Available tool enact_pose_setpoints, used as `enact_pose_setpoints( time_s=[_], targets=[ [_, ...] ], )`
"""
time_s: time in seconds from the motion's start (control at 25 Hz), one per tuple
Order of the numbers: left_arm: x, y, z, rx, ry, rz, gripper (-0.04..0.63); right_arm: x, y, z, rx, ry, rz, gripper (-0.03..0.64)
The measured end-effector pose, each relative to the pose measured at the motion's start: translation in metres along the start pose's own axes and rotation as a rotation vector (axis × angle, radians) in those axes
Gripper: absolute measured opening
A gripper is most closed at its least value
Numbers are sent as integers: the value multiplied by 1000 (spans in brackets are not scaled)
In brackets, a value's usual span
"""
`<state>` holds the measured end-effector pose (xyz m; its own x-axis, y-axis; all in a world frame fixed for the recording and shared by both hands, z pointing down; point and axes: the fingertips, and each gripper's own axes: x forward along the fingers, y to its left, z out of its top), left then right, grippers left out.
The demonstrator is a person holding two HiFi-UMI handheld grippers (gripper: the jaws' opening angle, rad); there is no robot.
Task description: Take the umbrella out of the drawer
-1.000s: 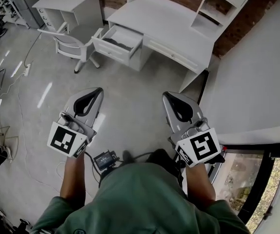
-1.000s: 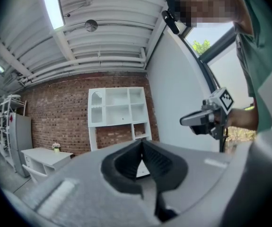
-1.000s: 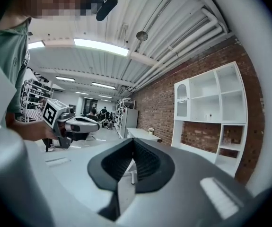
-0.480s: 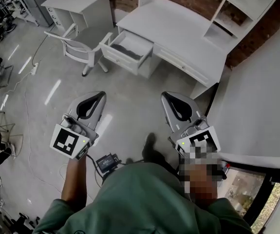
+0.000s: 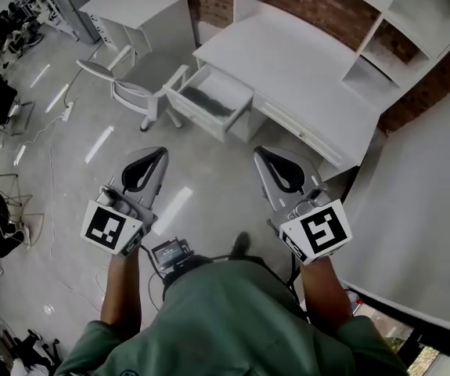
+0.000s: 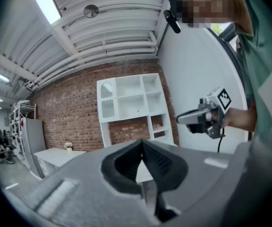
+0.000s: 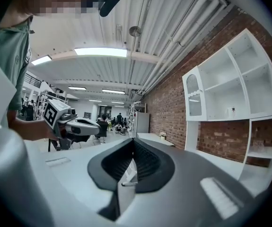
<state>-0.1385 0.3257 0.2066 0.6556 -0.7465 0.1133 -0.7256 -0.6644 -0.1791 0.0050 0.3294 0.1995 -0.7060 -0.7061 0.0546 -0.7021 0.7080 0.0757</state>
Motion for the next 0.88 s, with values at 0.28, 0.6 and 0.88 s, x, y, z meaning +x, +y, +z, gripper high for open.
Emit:
enact_pose_setpoints(
  time_s=[0.28, 0.6, 0.88],
  targets=[
    [47, 25, -1, 16, 41, 11, 2, 27, -48, -8, 30, -16, 6, 8],
    [95, 83, -21, 1, 29, -47, 2, 85, -80, -21, 38, 22, -43, 8],
    [134, 158, -24, -5, -14, -111, 1, 159, -102, -18, 22, 49, -100, 8]
  ],
)
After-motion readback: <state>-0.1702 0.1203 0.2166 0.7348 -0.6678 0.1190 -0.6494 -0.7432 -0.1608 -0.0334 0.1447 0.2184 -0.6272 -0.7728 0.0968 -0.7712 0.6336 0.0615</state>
